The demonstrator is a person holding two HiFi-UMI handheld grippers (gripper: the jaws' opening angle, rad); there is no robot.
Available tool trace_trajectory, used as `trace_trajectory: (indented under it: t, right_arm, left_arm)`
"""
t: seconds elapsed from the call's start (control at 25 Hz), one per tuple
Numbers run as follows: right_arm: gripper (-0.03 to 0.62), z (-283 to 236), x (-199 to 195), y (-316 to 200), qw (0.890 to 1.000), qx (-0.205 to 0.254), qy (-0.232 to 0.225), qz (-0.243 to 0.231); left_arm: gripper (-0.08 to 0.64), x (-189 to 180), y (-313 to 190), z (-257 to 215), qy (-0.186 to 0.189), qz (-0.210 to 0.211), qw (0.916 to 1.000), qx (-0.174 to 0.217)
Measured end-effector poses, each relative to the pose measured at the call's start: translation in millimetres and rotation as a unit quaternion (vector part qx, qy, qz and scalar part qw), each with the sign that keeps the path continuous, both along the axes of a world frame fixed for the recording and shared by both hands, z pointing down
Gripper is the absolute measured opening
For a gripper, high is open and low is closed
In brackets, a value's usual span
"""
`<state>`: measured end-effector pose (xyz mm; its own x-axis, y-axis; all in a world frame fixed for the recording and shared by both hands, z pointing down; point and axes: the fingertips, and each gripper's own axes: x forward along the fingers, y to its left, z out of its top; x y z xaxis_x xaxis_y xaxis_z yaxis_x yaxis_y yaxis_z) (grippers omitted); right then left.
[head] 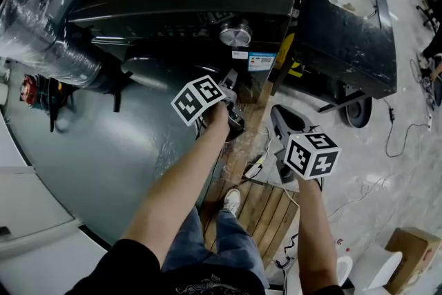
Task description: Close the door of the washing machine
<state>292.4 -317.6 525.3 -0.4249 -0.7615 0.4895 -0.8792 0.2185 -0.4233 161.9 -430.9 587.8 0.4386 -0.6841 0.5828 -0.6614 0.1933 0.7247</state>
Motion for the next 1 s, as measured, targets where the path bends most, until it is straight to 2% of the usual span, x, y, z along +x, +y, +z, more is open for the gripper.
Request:
trace_trajectory:
  t: [0.24,0.56,0.68,1.0]
  right_arm:
    - [0.023,-5,4,-10,1.000,0.003,0.002,-0.005]
    - [0.023,-4,-2,-17,1.000,0.002,0.007,-0.025]
    - [0.023,-5,-4,-9,0.999,0.001,0.008,-0.032]
    - [0.023,-26,3,-6,0.999,0.004,0.029,-0.019]
  left_arm:
    - [0.344,1,-1,2,0.022,-0.024,0.9994,0.008]
    - [0.351,3,-4,3,0.038,-0.024,0.9990,0.003]
    - [0.354,6,-4,7,0.046,-0.011,0.9989,-0.003]
    - [0.358,7,-9,4,0.052,-0.020,0.9984,0.006]
